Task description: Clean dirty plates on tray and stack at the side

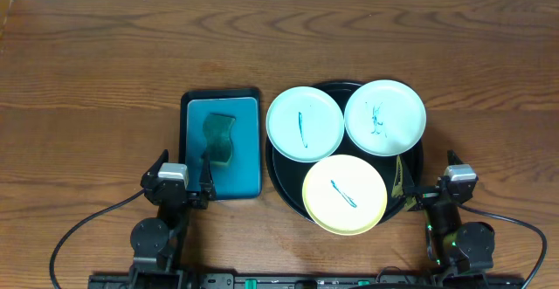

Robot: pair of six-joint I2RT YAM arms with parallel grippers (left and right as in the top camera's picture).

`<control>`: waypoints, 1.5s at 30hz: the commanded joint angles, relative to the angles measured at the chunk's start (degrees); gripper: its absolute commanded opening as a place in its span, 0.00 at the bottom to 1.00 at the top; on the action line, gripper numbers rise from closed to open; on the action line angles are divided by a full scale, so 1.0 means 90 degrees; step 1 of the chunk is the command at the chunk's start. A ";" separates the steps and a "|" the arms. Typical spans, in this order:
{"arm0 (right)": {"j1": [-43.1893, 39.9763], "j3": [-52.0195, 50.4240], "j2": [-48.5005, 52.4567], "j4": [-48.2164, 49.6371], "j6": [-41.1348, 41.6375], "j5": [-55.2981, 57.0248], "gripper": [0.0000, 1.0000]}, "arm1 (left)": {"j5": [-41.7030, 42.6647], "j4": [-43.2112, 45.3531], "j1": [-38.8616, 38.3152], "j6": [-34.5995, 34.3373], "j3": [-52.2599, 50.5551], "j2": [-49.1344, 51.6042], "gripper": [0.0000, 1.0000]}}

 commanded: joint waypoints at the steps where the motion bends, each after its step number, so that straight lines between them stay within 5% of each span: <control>1: 0.0053 -0.0007 -0.0027 -0.0027 -0.0073 0.0066 0.99 | 0.0073 -0.0260 0.0010 0.0087 -0.0073 -0.0027 0.81; 9: 0.0053 -0.0007 -0.0027 -0.0029 0.0007 0.0056 0.99 | 0.0078 -0.0260 0.0010 0.0039 -0.0073 -0.0007 0.81; 17: 0.0053 -0.0005 -0.0010 -0.0029 0.0454 0.0046 0.99 | 0.0100 -0.0335 0.0010 -0.1049 0.0126 0.0005 0.81; 24: 0.0053 0.0491 0.0316 -0.0767 0.0600 0.0041 0.99 | 0.0097 -0.1287 0.0010 -0.1066 0.0821 0.0228 0.81; 45: 0.0053 0.3852 0.4592 -0.3349 0.0925 -0.0437 0.99 | 0.0600 -0.4192 0.0010 -0.1115 0.4760 0.4801 0.81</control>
